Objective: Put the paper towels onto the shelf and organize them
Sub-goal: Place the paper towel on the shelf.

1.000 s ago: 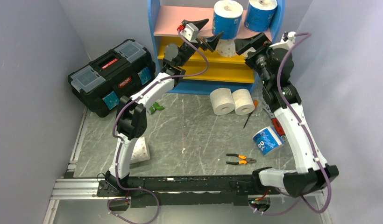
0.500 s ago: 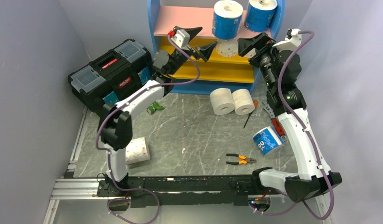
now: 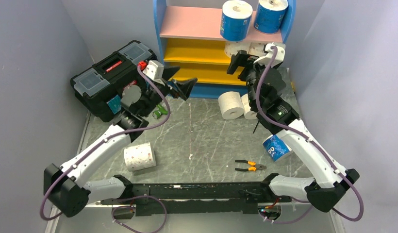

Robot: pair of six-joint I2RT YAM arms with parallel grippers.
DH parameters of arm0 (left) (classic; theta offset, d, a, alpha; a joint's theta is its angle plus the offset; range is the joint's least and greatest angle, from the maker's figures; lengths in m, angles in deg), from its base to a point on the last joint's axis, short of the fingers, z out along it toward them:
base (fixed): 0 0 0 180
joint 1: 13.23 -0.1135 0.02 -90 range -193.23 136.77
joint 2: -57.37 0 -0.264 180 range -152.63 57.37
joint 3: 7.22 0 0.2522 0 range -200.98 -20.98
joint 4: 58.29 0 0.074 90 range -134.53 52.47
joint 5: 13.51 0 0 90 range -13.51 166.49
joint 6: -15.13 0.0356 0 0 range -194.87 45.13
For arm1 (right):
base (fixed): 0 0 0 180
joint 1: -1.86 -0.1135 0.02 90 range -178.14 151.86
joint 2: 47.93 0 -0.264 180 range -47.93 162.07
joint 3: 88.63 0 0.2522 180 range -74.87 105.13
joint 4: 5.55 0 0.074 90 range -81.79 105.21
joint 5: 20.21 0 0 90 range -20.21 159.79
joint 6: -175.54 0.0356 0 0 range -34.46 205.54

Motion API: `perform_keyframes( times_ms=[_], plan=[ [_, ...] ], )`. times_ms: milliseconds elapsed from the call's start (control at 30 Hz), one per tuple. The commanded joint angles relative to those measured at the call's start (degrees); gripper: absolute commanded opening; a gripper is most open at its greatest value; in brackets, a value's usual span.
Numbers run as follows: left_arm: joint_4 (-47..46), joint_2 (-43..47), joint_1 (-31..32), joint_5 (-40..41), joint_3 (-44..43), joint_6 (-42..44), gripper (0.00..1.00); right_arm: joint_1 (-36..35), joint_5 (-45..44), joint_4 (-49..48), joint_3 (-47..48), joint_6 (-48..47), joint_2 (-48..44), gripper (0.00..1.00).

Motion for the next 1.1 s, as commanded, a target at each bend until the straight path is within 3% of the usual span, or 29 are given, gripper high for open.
perform_keyframes(
  times_ms=[0, 167, 333, 533, 867, 1067],
  plan=[
    [19.37, 5.83, 0.69, 6.17, 6.17, -4.37, 0.99, -0.46, -12.4, -4.53, -1.98, -1.66, 0.48, 1.0],
    [18.44, 15.3, 1.02, 6.05, 17.66, -5.91, 0.99, -0.38, -5.64, -13.38, -9.32, -1.74, -1.92, 1.0],
    [20.39, 21.32, 1.38, 3.41, 23.99, -6.49, 0.99, -1.09, -13.65, -16.55, -6.27, -6.89, 3.33, 1.0],
    [19.87, 28.02, 1.63, 5.24, 31.53, -10.85, 0.99, -2.22, -15.56, -30.61, -8.08, -16.89, 7.08, 1.0],
    [25.47, 40.31, 1.72, 6.42, 39.77, -17.14, 0.99, -2.78, -15.68, -33.13, 0.54, -19.98, 16.62, 1.0],
    [29.43, 43.45, 1.71, 7.72, 41.81, -17.52, 0.99, -2.76, -18.96, -41.34, 4.44, -27.04, 22.76, 1.0]
  ],
)
